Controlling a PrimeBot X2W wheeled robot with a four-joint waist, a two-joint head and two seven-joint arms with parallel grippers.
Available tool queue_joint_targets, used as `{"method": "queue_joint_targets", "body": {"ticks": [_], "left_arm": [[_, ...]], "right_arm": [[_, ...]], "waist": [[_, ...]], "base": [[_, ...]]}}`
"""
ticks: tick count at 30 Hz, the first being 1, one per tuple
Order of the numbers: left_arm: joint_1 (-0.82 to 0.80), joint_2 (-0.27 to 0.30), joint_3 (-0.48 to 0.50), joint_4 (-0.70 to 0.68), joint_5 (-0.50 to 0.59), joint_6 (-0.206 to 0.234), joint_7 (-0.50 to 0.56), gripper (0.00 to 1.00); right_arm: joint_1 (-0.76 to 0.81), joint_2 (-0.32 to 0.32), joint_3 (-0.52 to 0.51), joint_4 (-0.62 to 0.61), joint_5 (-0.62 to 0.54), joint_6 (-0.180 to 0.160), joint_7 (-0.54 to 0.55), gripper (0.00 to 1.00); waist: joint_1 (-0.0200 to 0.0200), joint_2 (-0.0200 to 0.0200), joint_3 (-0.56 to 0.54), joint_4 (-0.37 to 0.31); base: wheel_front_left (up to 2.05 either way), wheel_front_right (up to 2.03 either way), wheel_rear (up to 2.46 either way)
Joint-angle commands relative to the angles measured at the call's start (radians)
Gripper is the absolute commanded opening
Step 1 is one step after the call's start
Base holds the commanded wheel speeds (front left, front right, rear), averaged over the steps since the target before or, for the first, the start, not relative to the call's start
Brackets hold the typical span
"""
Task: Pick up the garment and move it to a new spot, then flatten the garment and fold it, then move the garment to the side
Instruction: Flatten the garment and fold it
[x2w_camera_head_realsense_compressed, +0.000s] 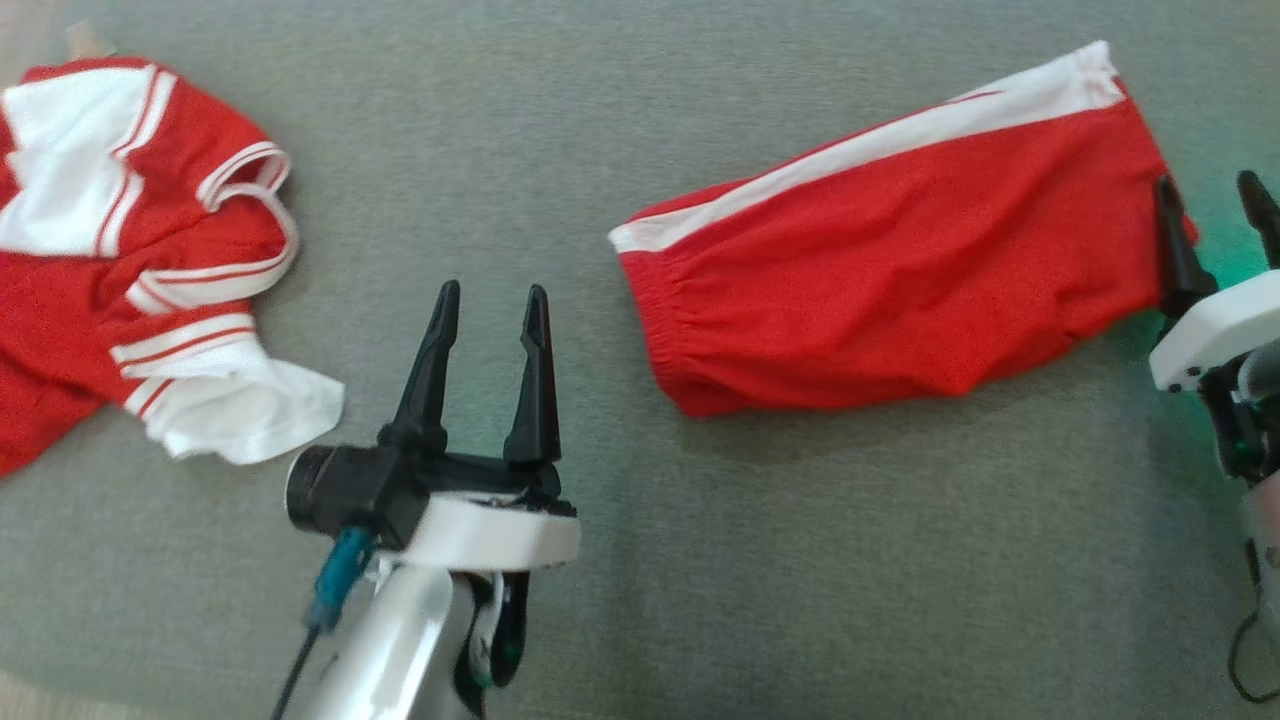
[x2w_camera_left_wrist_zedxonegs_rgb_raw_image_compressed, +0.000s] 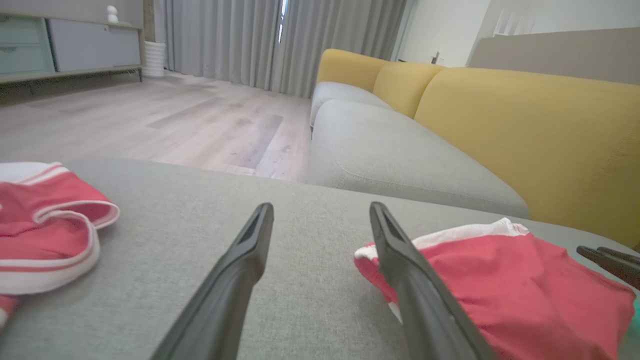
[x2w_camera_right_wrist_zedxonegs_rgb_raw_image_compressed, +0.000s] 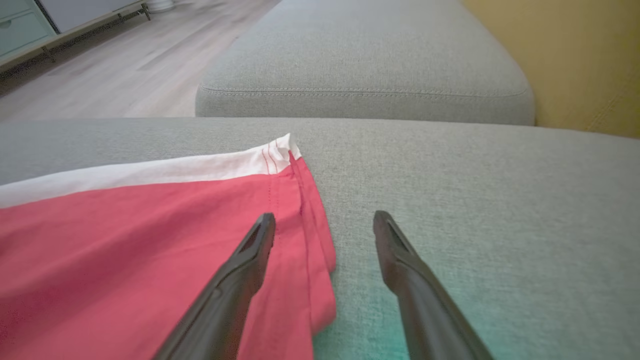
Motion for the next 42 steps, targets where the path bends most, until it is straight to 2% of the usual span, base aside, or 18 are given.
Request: {"method": "queue_joint_targets", "body": {"ticks": [1,6,10,14,15,16,17,19,25,33,38,42], "left_arm": [[0.002,0.002,0.035,-0.071,0.027,0.022,-0.009,1.00],[0.059,0.001,0.000,-0.160,0.113,0.097,-0.009,1.00],[0.079,0.001,-0.027,-0.181,0.131,0.123,-0.009,1.00],[0.085,0.001,-0.033,-0.182,0.131,0.132,-0.009,1.00],[0.085,0.001,-0.032,-0.180,0.132,0.132,-0.009,1.00],[0.084,0.001,-0.030,-0.178,0.133,0.132,-0.009,1.00],[0.085,0.001,-0.027,-0.177,0.134,0.133,-0.009,1.00],[0.086,0.001,-0.021,-0.174,0.141,0.134,-0.009,1.00],[0.107,0.001,0.011,-0.156,0.170,0.128,-0.009,1.00],[0.149,0.001,0.045,-0.139,0.183,0.107,-0.009,1.00],[0.157,0.001,0.050,-0.133,0.186,0.101,-0.009,1.00],[0.162,0.001,0.058,-0.129,0.187,0.098,-0.009,1.00]], "right_arm": [[-0.017,0.000,-0.005,-0.016,0.019,0.007,0.006,1.00],[-0.047,-0.010,-0.067,0.060,0.026,0.007,0.035,1.00],[-0.067,-0.025,-0.093,0.138,0.007,0.007,0.053,1.00],[-0.081,-0.007,-0.096,0.196,0.035,0.007,0.073,1.00],[-0.081,-0.001,-0.089,0.205,0.046,0.007,0.079,0.73],[-0.081,0.006,-0.080,0.210,0.062,0.007,0.083,0.34],[-0.081,0.014,-0.071,0.214,0.082,0.007,0.089,0.00],[-0.080,0.020,-0.052,0.217,0.112,0.007,0.088,0.00],[-0.076,0.007,-0.040,0.233,0.138,0.007,-0.003,0.00],[-0.023,-0.082,-0.039,0.245,0.124,0.007,-0.055,0.00],[-0.025,-0.108,-0.044,0.232,0.111,0.007,-0.077,0.00],[-0.046,-0.087,-0.035,0.177,0.098,0.007,-0.103,0.00]], "waist": [[0.0001,0.0000,0.000,0.024],[0.0001,0.0000,-0.005,0.079],[0.0001,0.0000,-0.009,0.114],[0.0001,0.0000,-0.012,0.126],[0.0001,0.0000,-0.013,0.126],[0.0001,0.0000,-0.015,0.125],[0.0001,0.0000,-0.017,0.120],[0.0001,0.0000,-0.023,0.108],[0.0001,0.0000,-0.076,0.019],[0.0001,0.0000,-0.143,-0.098],[0.0001,0.0000,-0.155,-0.132],[0.0001,0.0000,-0.160,-0.152]], "base": [[0.00,0.00,0.00],[0.00,0.00,0.00],[0.00,0.00,0.00],[0.00,0.00,0.00],[0.00,0.00,0.00],[0.00,0.00,0.00],[0.00,0.00,0.00],[0.00,0.00,0.00],[0.00,0.00,0.00],[0.00,0.00,0.00],[0.00,0.00,0.00],[0.00,0.00,0.00]]}}
